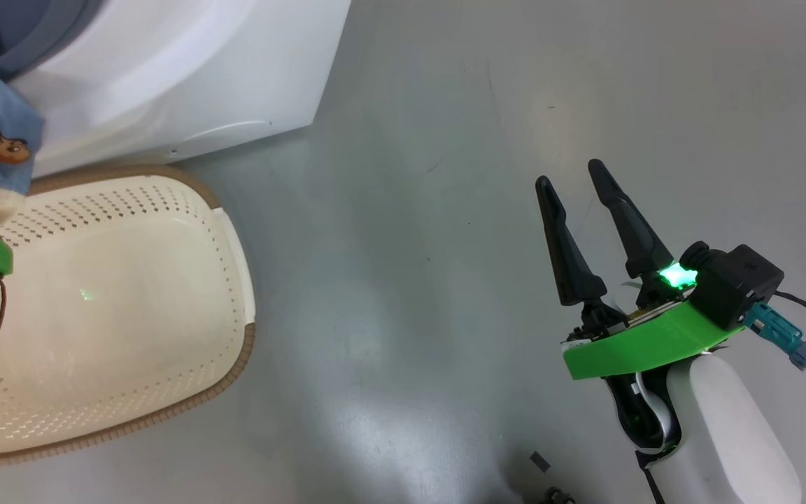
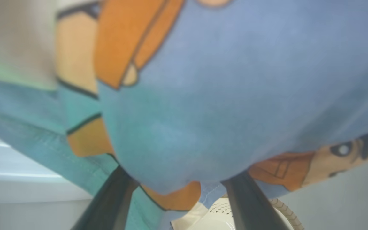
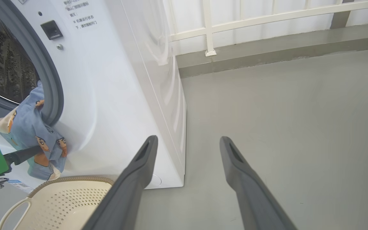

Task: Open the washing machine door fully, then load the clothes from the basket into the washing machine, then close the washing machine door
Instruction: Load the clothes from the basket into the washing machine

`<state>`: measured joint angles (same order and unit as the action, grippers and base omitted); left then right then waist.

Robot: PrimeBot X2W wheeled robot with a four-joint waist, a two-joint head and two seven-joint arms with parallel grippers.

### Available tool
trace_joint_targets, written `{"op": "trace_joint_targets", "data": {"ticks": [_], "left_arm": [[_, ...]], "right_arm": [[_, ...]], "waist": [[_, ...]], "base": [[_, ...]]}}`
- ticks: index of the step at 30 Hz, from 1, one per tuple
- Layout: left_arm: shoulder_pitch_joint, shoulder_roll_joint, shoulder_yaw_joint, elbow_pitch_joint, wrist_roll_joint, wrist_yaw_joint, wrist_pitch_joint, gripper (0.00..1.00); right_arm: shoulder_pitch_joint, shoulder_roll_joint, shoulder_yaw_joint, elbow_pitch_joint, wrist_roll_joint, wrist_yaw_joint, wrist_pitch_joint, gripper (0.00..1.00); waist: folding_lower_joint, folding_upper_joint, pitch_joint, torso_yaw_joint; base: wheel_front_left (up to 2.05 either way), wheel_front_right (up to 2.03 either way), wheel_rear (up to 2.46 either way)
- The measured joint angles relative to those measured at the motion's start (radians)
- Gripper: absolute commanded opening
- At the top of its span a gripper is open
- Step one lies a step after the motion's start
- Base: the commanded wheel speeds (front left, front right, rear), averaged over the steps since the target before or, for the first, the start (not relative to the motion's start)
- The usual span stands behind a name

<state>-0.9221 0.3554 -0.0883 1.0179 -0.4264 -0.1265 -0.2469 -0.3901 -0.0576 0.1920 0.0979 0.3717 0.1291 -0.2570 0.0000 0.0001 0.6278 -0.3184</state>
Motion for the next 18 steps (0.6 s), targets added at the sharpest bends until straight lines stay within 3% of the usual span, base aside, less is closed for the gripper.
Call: {"op": "trace_joint_targets", "data": {"ticks": [2, 3, 4, 5, 18], "left_arm": [[-0.001, -0.002, 0.003, 0.0, 0.001, 0.0, 0.0, 1.0], [-0.001, -0.002, 0.005, -0.002, 0.002, 0.0, 0.0, 0.59], [-0.001, -0.003, 0.007, -0.005, 0.005, 0.0, 0.0, 0.34], [-0.001, -0.003, 0.007, -0.005, 0.005, 0.0, 0.0, 0.0], [0.073, -0.015, 0.014, -0.075, 0.026, -0.001, -0.008, 0.0]], "right_arm": [[0.0, 0.0, 0.0, 0.0, -0.001, 0.0, 0.0, 1.0], [0.0, 0.0, 0.0, 0.0, -0.001, 0.0, 0.0, 1.0], [0.0, 0.0, 0.0, 0.0, -0.001, 0.0, 0.0, 1.0], [0.0, 0.0, 0.0, 0.0, -0.001, 0.0, 0.0, 1.0], [0.0, 0.002, -0.002, 0.006, -0.001, 0.0, 0.0, 1.0]], "waist": [[0.0, 0.0, 0.0, 0.002], [0.0, -0.0001, 0.0, 0.003], [0.0, 0.0, 0.0, 0.005], [0.0, 0.0, 0.0, 0.005], [0.0, 0.0, -0.035, 0.029]], "base": [[0.0, 0.0, 0.0], [0.0, 0.0, 0.0], [0.0, 0.0, 0.0], [0.0, 0.0, 0.0], [0.0, 0.0, 0.0]]}}
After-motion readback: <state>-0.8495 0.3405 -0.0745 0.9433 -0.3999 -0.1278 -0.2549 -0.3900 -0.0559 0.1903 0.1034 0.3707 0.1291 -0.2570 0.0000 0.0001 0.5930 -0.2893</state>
